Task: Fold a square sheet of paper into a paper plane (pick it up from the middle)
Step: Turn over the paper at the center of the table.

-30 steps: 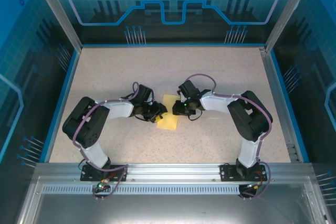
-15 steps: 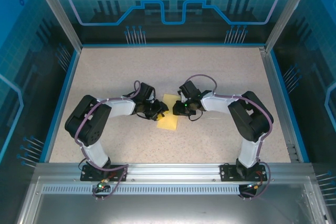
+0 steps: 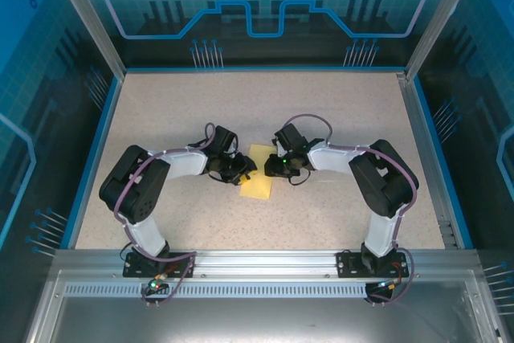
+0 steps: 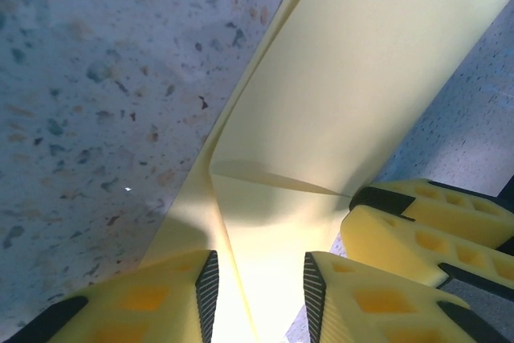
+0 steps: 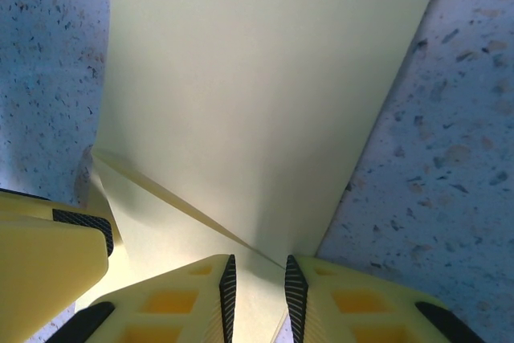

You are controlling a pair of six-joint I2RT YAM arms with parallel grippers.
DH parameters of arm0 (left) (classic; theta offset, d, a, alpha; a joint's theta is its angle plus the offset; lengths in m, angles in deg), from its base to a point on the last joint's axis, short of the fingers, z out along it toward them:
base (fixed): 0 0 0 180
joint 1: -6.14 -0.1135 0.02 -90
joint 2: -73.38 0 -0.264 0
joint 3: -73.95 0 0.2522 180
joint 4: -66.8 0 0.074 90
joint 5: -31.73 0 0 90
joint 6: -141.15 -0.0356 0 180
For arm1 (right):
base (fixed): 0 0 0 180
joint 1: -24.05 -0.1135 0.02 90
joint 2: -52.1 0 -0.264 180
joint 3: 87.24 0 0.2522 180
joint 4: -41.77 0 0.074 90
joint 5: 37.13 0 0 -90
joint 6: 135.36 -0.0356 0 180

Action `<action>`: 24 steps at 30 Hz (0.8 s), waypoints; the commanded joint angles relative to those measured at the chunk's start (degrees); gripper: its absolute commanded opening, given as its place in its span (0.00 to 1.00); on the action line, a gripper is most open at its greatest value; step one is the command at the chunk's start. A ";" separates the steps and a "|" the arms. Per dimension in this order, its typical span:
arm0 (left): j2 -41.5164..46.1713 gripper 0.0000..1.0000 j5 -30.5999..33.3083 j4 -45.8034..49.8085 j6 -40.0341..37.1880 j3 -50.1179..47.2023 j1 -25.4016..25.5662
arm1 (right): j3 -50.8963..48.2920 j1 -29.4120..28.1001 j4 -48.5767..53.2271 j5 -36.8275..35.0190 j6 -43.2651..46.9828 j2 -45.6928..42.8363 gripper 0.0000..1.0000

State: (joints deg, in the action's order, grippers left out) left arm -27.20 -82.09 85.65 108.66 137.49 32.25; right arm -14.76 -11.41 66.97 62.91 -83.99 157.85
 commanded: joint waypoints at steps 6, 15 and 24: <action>-2.32 0.37 0.00 0.67 0.31 2.17 0.47 | -2.21 0.83 1.23 0.26 -0.38 0.52 0.26; -2.54 0.37 -0.43 -0.59 0.46 1.99 0.49 | -2.48 0.92 1.12 0.24 -0.39 0.26 0.26; -0.56 0.31 -0.12 -1.61 -1.13 1.66 0.43 | -2.73 1.02 1.14 0.28 -0.30 0.34 0.26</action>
State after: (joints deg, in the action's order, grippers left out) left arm -28.86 -82.09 84.36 108.62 138.61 32.25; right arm -15.57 -11.08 65.93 63.46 -83.99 157.63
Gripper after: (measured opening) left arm 0.310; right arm 0.263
